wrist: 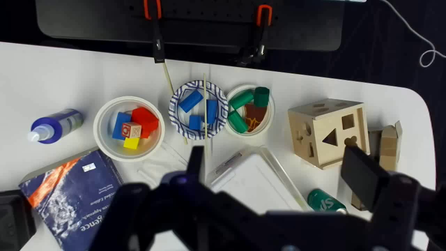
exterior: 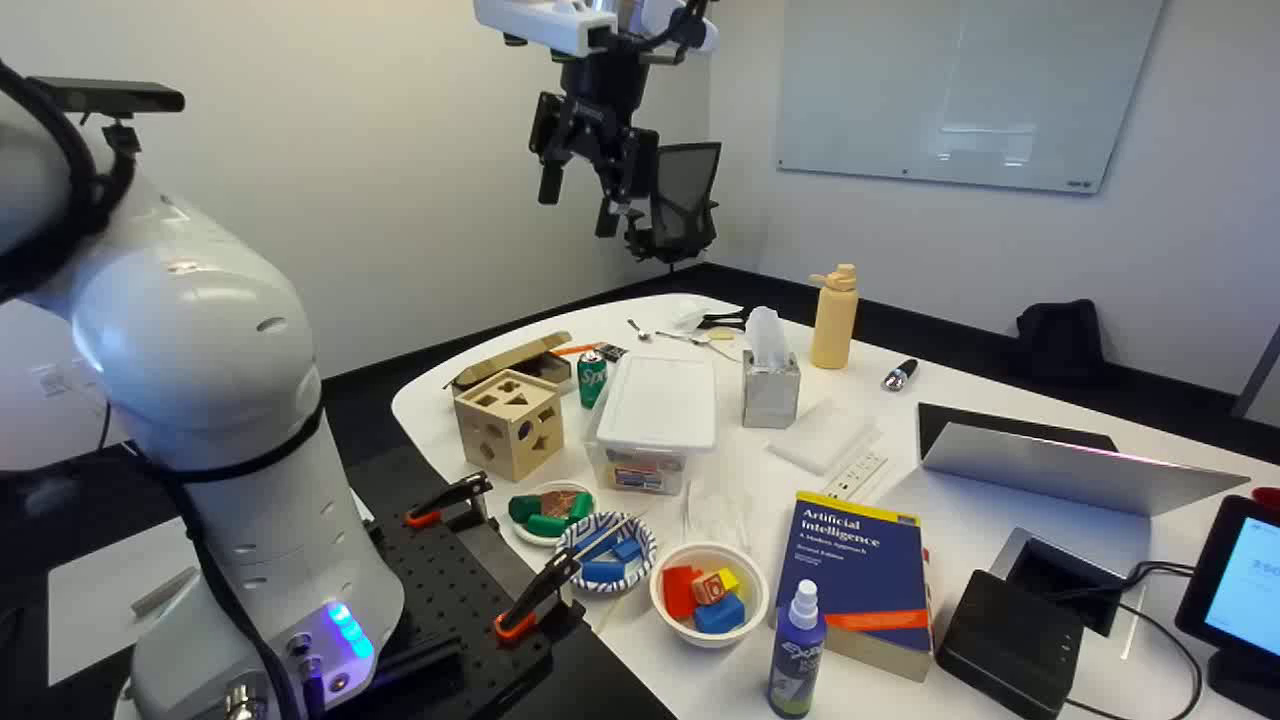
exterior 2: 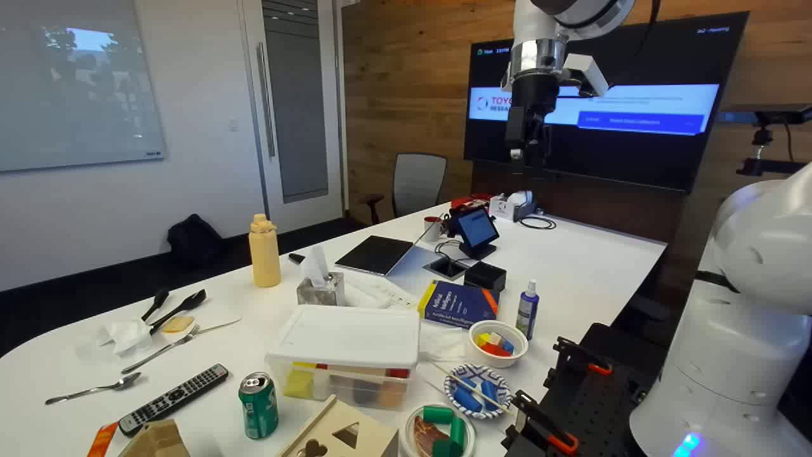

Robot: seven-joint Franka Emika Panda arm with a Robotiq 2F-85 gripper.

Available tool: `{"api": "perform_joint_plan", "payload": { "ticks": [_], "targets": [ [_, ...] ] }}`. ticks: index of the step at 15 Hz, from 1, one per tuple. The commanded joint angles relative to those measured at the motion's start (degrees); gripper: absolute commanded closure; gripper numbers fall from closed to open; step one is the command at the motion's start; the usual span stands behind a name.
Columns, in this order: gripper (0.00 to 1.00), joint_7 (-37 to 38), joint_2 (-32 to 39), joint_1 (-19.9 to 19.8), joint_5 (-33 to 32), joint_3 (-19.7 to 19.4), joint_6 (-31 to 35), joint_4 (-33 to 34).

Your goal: Use the chopstick to stir the blue blocks in the bowl.

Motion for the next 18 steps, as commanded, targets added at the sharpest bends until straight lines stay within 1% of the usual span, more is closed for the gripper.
{"api": "perform_joint_plan", "payload": {
  "ticks": [1, 6, 7, 9, 13, 15, 18],
  "targets": [
    [0.0, -0.6, 0.2, -1.4, 0.6, 1.1, -0.2, 0.1],
    [0.0, -0.6, 0.2, -1.4, 0.6, 1.1, -0.1, 0.1],
    [0.0, 0.0, 0.9, -1.5, 0.9, 1.3, 1.8, -0.9],
    [0.0, 1.8, 2.5, -1.9, 0.9, 2.0, 7.1, -3.7],
    [0.0, 7.5, 7.1, -2.6, 1.2, 4.3, 22.7, -12.0],
    [0.0, 11.0, 10.9, -2.8, 1.1, 5.6, 30.3, -15.6],
    [0.0, 15.7, 18.7, -2.6, 1.9, 6.7, 41.2, -19.8]
  ]
}}
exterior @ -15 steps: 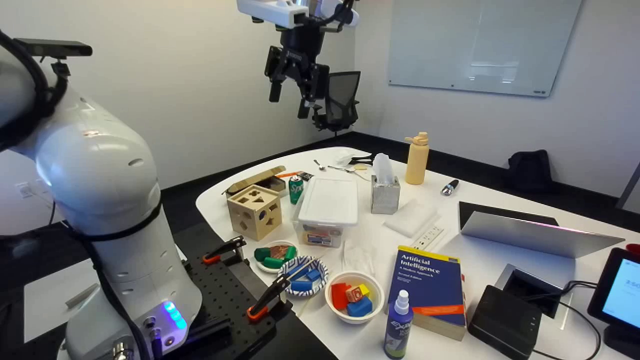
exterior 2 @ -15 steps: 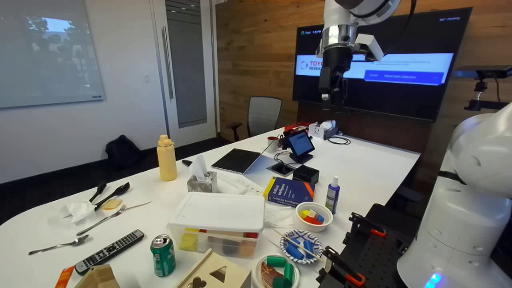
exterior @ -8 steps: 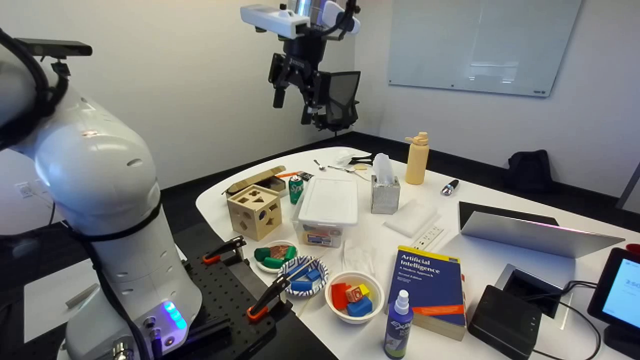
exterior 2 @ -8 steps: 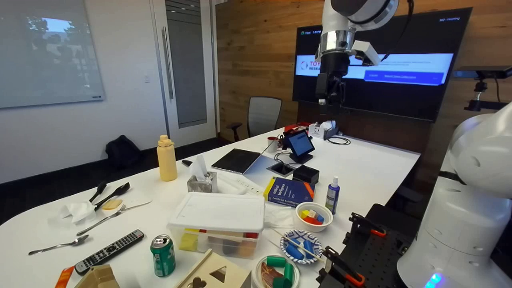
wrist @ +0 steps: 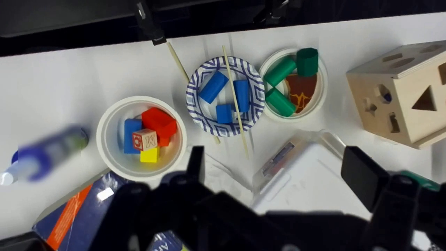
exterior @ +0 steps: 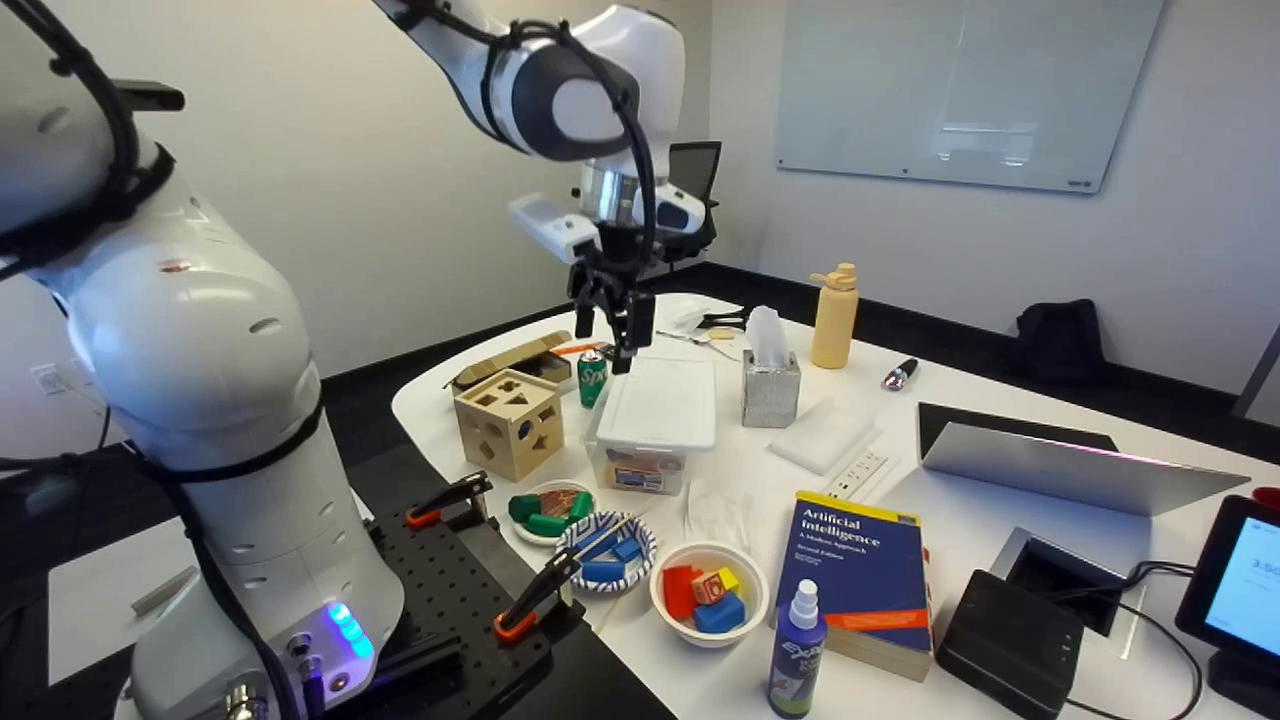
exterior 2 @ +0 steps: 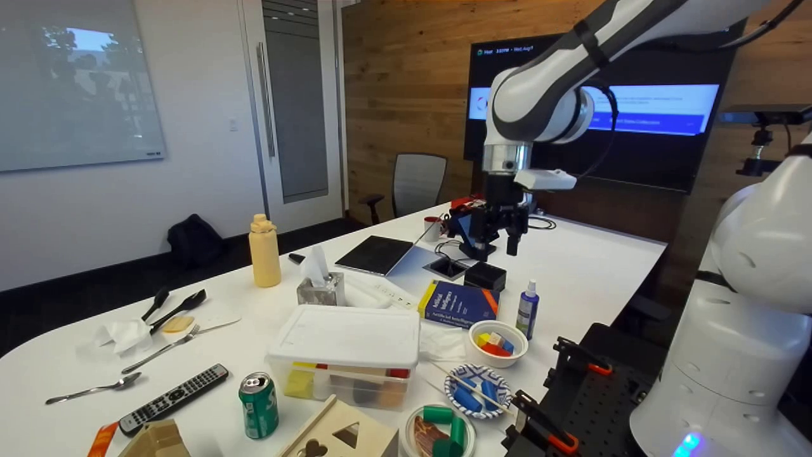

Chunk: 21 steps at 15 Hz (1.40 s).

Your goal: Use the chopstick to stir the blue blocks in the bowl.

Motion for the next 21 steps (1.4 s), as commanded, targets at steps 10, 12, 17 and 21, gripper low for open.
{"api": "perform_joint_plan", "payload": {
  "ticks": [10, 12, 17, 21],
  "targets": [
    [0.0, -3.1, 37.1, -1.8, 20.8, 4.8, 28.4, 0.6],
    [0.0, -4.5, 40.9, -3.2, 21.8, 7.0, 29.1, 2.2],
    [0.0, -4.6, 45.9, -3.3, 13.7, 8.0, 29.1, 4.7],
    [0.0, -5.1, 50.4, -3.6, 9.5, 8.9, 30.0, 7.2]
  ]
}}
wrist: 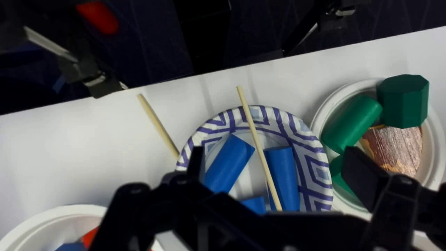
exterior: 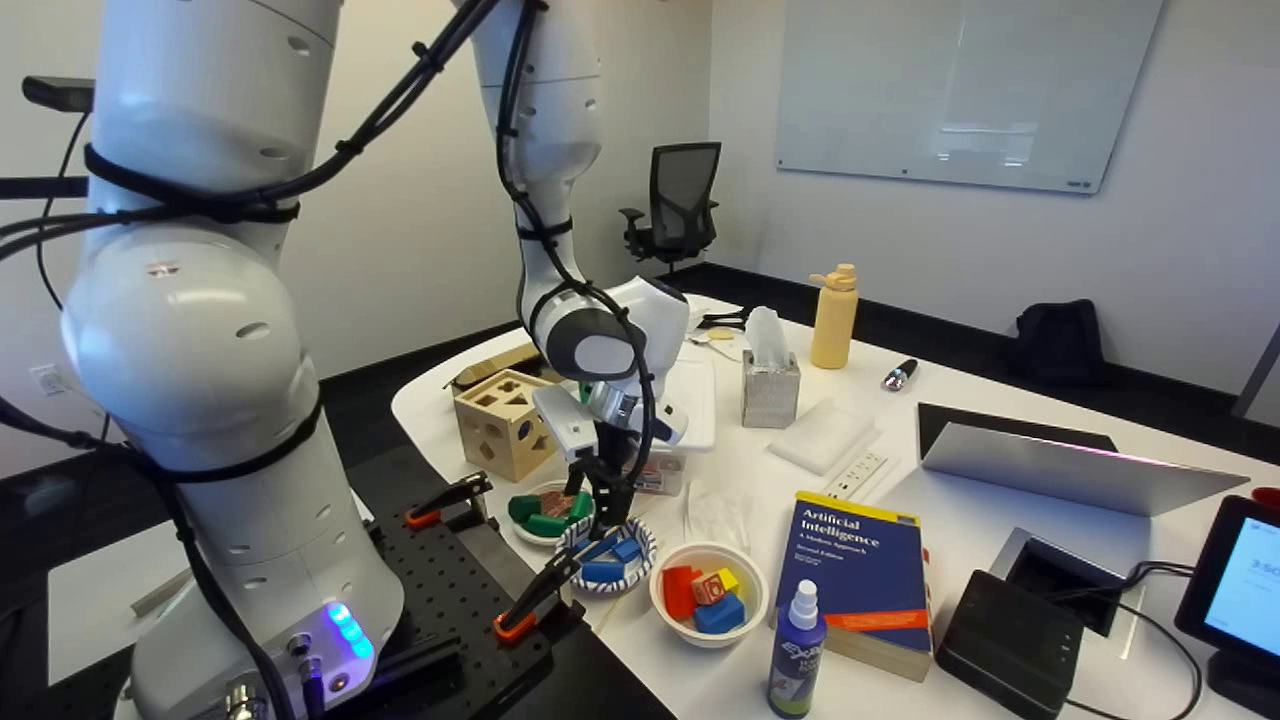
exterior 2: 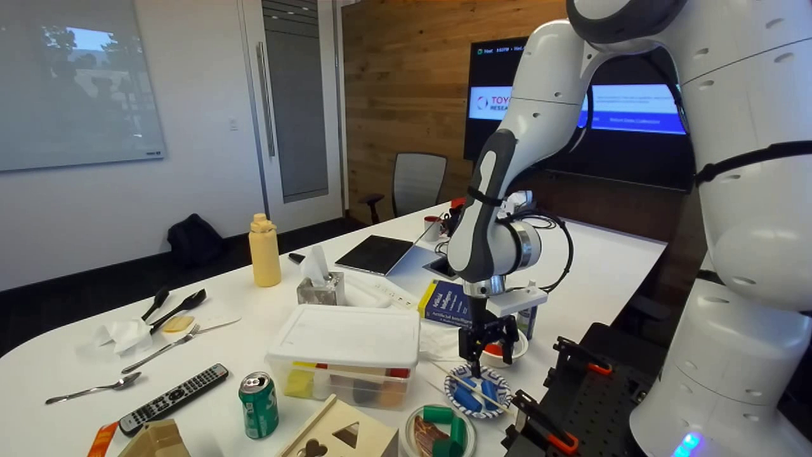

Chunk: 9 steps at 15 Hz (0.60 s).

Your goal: Use the chopstick to stir the blue blocks in the bowl.

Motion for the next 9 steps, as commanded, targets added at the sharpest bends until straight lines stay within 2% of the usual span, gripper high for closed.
{"api": "perform_joint_plan", "payload": {
  "ticks": [1, 9],
  "targets": [
    [0.0, -1.5, 4.4, -0.8, -2.9, 1.6, 2.4, 2.5],
    [0.0, -0.7, 11.7, 0.0, -9.4, 1.2, 7.0, 6.3]
  ]
}}
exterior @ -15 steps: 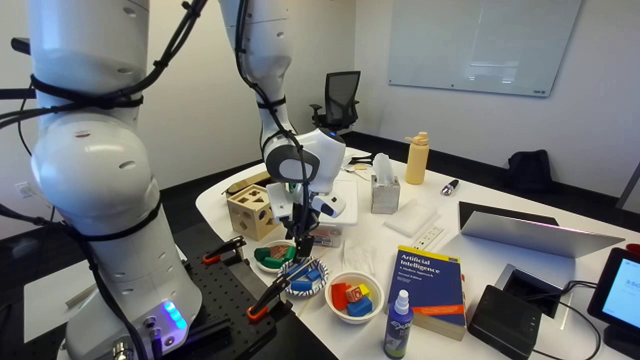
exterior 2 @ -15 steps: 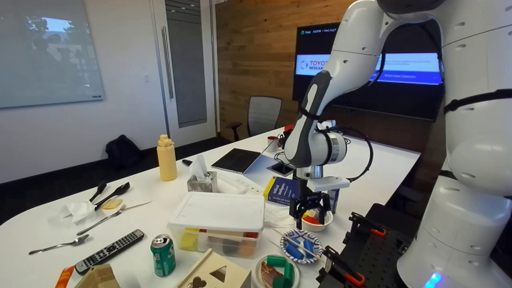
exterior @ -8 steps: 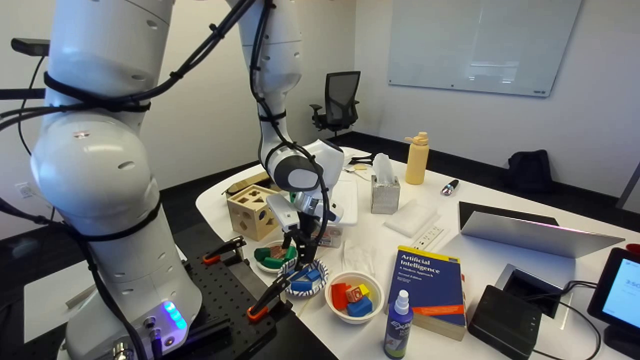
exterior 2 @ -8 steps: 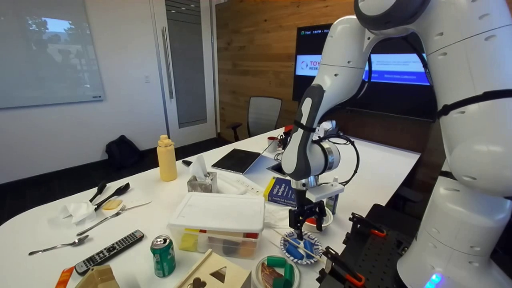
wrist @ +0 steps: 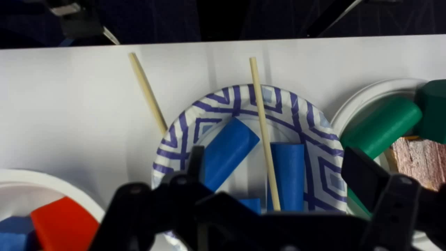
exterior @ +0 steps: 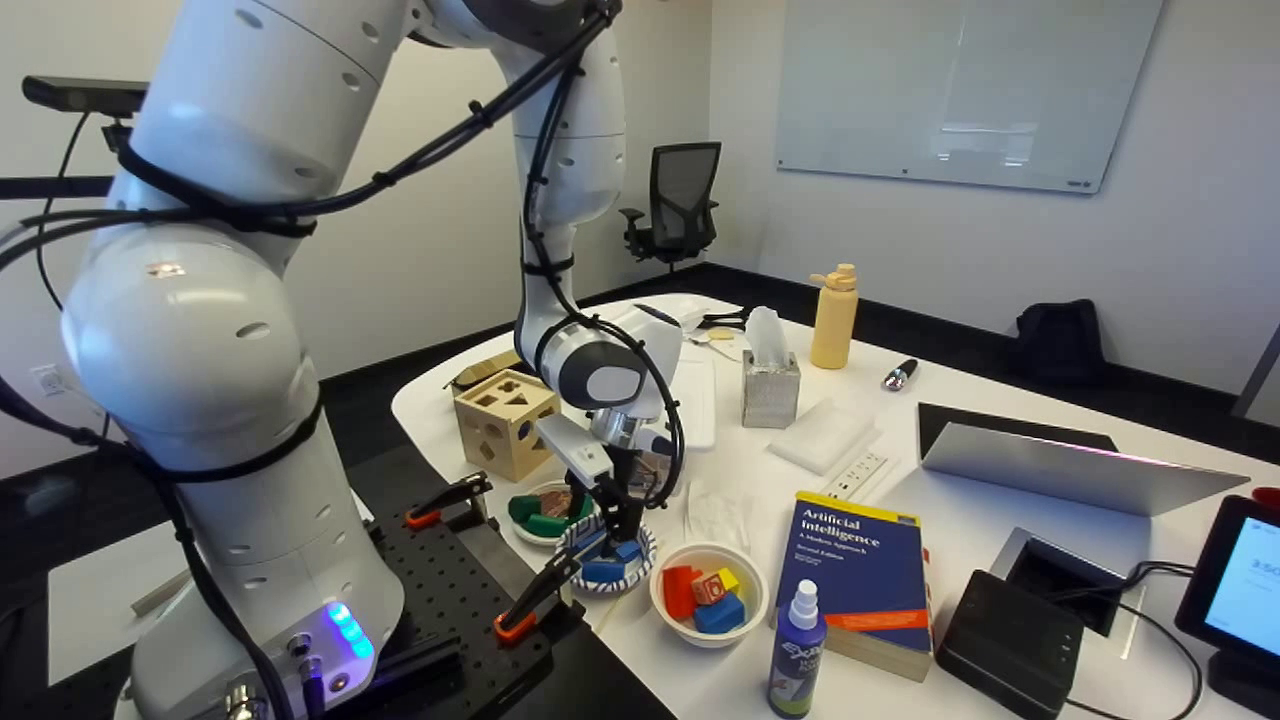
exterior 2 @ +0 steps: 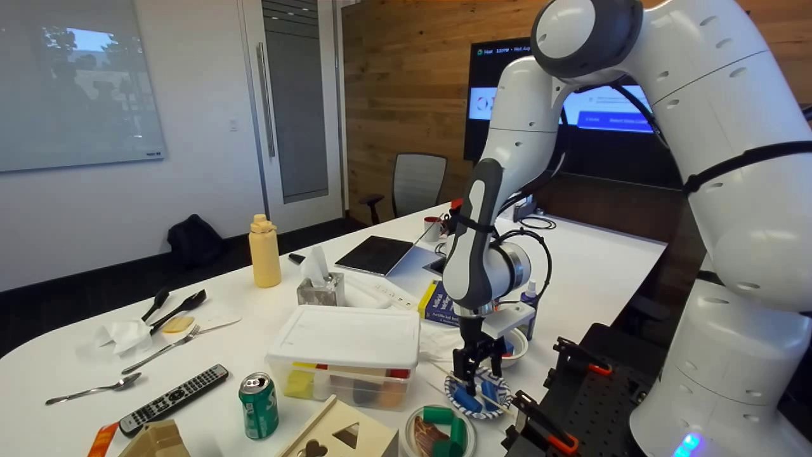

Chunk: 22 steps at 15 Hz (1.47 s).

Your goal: Use the chopstick to stir the blue blocks in the bowl.

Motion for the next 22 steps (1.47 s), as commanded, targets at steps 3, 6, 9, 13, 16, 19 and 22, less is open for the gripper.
{"api": "perform_joint_plan", "payload": {
  "ticks": [3, 6, 9, 13, 16, 19, 22],
  "targets": [
    [0.25, 0.7, 3.9, 0.4, -3.6, -0.3, 1.7, 2.6],
    [0.42, 1.0, 4.4, 0.8, -4.5, -0.6, 1.8, 3.1],
    [0.65, 1.0, 4.8, 0.8, -5.0, -0.7, 1.8, 3.4],
    [0.95, 1.0, 4.4, 0.6, -5.2, -0.6, 1.7, 3.1],
    [1.0, 0.8, 4.1, -0.3, -4.6, 0.0, 1.3, 3.1],
    [0.98, -0.3, 3.0, -2.5, -3.6, 1.9, 0.2, 2.9],
    [0.98, -1.8, 0.4, -6.2, -2.4, 5.0, -1.8, 2.4]
  ]
}}
